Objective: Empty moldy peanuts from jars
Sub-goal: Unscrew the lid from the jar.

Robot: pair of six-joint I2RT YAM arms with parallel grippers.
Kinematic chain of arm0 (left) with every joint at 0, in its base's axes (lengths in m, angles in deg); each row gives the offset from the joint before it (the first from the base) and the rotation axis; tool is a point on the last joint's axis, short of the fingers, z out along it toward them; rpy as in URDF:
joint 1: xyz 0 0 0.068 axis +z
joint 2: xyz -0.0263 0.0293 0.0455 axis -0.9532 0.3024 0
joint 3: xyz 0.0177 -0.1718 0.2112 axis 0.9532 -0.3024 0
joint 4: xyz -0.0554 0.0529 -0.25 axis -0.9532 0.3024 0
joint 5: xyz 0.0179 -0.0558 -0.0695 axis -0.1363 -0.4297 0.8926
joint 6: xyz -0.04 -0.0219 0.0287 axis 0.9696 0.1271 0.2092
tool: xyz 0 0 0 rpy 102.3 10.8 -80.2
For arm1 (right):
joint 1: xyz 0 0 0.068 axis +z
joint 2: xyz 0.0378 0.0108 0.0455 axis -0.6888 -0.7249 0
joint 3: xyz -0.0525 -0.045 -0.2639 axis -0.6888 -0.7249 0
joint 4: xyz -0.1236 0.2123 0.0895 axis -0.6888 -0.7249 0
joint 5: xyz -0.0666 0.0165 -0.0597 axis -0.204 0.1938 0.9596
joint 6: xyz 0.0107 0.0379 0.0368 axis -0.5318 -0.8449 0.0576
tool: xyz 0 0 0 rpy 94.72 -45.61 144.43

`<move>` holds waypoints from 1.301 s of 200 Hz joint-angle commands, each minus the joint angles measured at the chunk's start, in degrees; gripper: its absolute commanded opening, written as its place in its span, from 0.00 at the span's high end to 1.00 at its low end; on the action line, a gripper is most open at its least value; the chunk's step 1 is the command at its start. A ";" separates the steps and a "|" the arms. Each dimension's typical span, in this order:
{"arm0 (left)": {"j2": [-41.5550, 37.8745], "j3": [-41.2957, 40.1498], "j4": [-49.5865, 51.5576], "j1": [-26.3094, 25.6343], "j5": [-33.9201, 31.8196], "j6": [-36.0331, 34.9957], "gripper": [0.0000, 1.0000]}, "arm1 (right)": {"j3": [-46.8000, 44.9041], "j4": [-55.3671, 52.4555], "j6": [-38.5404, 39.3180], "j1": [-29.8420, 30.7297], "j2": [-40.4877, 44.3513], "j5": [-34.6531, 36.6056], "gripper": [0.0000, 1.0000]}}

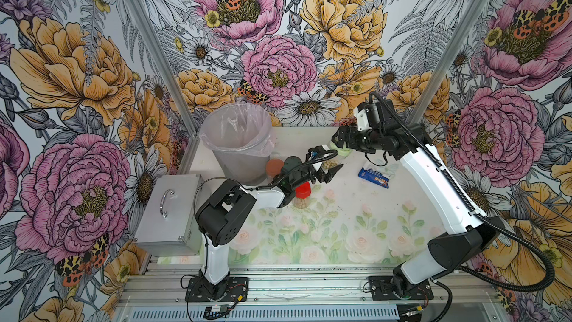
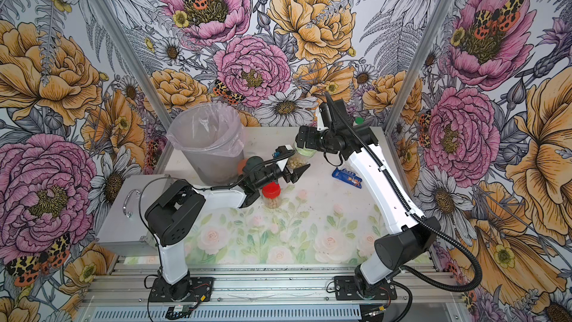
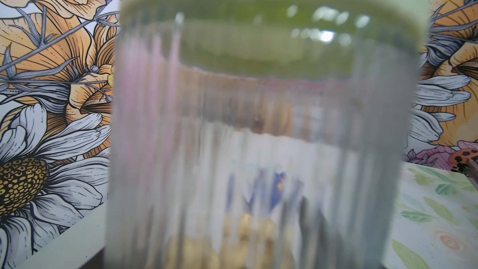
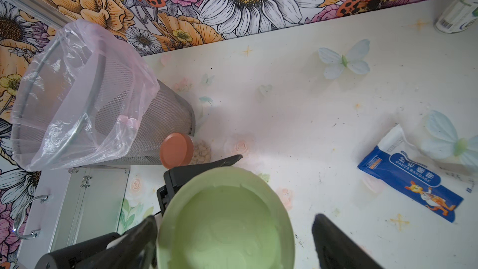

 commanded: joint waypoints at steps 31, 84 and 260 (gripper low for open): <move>-3.03 3.29 -2.64 -0.32 1.07 -1.13 0.56 | 1.71 -0.02 1.28 0.70 -0.89 -0.77 0.09; -3.75 3.19 -2.31 -0.50 1.31 -1.05 0.56 | 0.23 -0.10 1.89 0.84 -1.13 -1.02 0.18; -17.91 -1.54 3.88 4.32 20.48 6.90 0.59 | 12.79 -18.76 54.69 -2.97 -7.47 -26.07 0.34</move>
